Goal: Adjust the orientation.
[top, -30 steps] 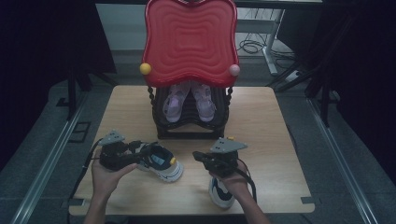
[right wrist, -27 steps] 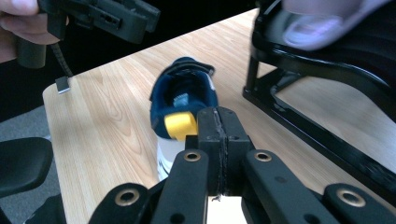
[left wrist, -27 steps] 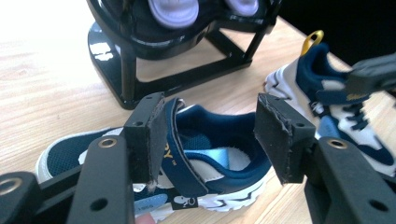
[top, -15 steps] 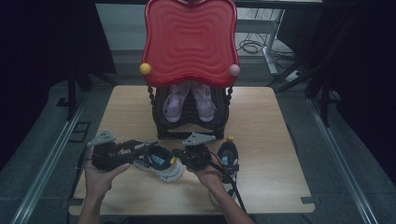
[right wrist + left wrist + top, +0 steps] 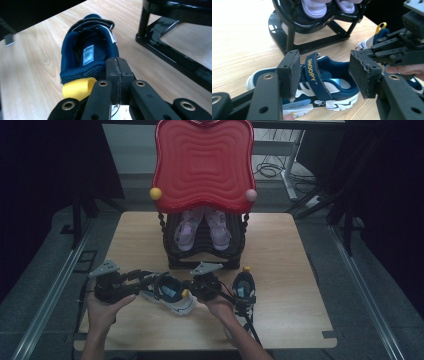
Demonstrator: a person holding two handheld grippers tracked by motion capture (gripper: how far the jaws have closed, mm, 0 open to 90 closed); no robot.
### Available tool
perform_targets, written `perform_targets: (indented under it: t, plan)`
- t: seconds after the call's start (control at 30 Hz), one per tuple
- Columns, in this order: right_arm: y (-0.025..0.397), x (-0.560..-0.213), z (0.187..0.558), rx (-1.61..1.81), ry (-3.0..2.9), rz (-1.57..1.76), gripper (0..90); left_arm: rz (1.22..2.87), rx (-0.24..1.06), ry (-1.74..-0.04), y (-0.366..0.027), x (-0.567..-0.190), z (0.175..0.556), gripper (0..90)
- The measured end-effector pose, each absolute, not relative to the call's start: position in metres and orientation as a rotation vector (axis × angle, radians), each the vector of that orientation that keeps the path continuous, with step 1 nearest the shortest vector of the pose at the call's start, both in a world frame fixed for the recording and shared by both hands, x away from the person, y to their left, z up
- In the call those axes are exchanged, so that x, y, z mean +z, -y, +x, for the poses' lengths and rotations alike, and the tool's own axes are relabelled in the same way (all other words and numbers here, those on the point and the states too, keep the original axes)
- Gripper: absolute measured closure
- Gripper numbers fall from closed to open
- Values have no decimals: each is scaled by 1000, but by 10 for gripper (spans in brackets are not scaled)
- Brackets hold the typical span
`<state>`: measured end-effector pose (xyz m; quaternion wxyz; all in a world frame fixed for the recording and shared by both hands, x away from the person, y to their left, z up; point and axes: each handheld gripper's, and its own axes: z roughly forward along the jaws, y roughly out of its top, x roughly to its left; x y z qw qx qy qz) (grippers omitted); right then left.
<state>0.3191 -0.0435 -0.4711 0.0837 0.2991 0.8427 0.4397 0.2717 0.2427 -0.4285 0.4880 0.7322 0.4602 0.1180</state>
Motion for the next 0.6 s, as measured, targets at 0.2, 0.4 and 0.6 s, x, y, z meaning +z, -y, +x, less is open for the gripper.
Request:
perform_targets:
  t: [0.2,0.4,0.6]
  plan:
    - [38,-469,306,1317,-2572,805,894,1771,278,-1132,-246,-430,273,429]
    - [37,-467,294,1337,-2604,734,894,1765,279,-1142,-249,-431,273,429]
    - [36,-467,285,1348,-2627,719,894,1765,279,-1152,-251,-433,274,428]
